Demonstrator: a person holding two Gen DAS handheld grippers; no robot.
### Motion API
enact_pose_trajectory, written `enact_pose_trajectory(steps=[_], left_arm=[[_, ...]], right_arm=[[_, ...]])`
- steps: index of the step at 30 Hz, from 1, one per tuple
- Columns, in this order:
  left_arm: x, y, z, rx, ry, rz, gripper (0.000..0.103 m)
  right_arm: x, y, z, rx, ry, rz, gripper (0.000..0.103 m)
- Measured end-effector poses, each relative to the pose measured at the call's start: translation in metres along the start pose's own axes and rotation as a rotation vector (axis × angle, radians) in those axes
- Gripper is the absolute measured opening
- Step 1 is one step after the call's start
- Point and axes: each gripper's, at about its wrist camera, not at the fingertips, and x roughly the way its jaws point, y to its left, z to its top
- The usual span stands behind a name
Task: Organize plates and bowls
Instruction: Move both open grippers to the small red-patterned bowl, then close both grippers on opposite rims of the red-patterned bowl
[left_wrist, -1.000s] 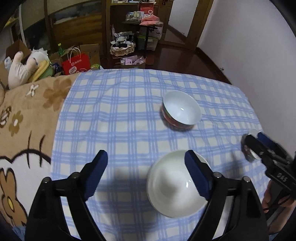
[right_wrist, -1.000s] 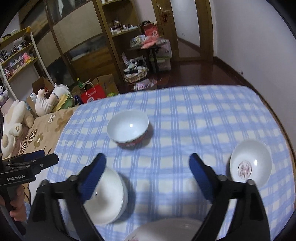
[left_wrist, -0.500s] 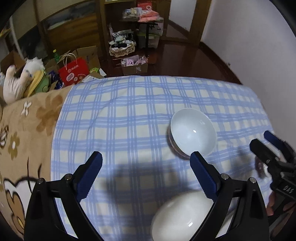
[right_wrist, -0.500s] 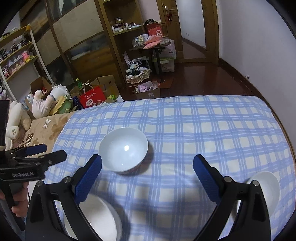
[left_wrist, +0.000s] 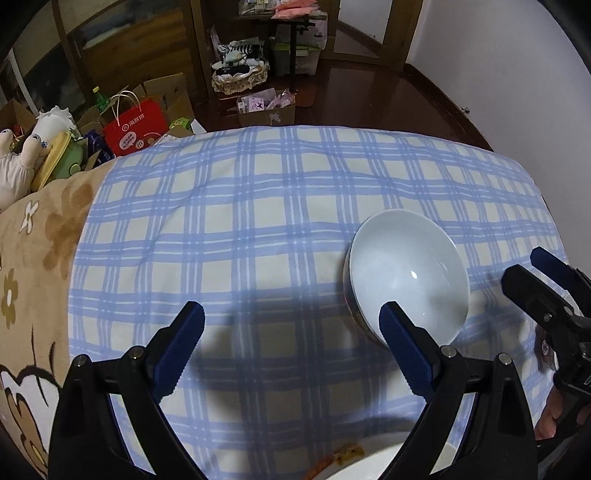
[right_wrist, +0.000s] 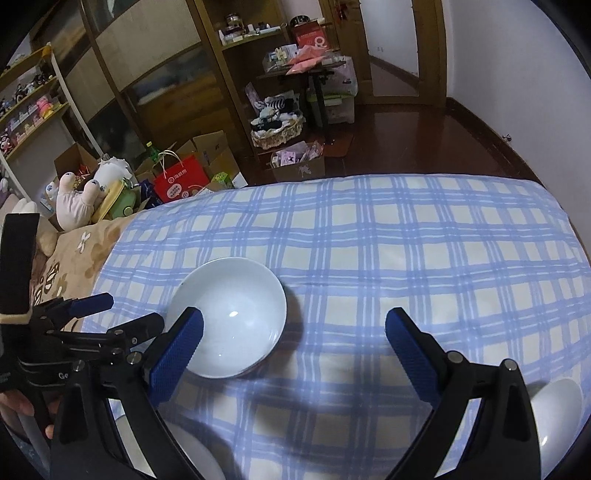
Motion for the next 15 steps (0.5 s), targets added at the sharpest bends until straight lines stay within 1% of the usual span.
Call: enact_pose_trajectory(steps=[4,5,6,7,8,9,10,11,12,13,14,15], left_arm=[[0.006,-0.004,0.001,0.019,0.002,-0.003,0.094],[0.008,-0.005,0.002,0.015,0.001,-0.006,0.093],[0.009,-0.005,0.002,0.009,0.003,-0.012,0.089],[0.011,-0.005,0.003,0.002,0.008,-0.020,0.081],[0.013,-0.005,0.004,-0.001,0.016,-0.029,0.077],[0.015,-0.006,0.004,-0.001,0.020,-0.035,0.068],[0.016,-0.006,0.004,0.000,0.022,-0.041,0.058],[0.018,-0.007,0.004,-0.003,0.023,-0.057,0.053],[0.019,-0.007,0.004,-0.010,0.026,-0.079,0.043],[0.021,-0.007,0.003,-0.017,0.028,-0.106,0.034],[0.021,-0.008,0.003,-0.017,0.030,-0.124,0.031],[0.023,-0.009,0.002,-0.017,0.036,-0.141,0.025]], right_arm=[[0.014,-0.001,-0.001,-0.008,0.025,-0.006,0.103],[0.016,-0.001,-0.002,-0.008,0.031,-0.005,0.099],[0.019,-0.001,-0.002,-0.003,0.038,-0.005,0.096],[0.023,-0.002,-0.003,0.002,0.052,0.001,0.089],[0.026,-0.002,-0.004,0.007,0.064,0.010,0.084],[0.029,-0.003,-0.005,0.009,0.073,0.019,0.080],[0.032,-0.003,-0.005,0.010,0.083,0.025,0.069],[0.035,-0.004,-0.006,0.013,0.096,0.029,0.056],[0.038,-0.005,-0.007,0.018,0.110,0.036,0.048],[0.041,-0.006,-0.008,0.027,0.125,0.048,0.034],[0.045,-0.008,-0.009,0.041,0.135,0.069,0.029],[0.047,-0.009,-0.010,0.053,0.139,0.082,0.028]])
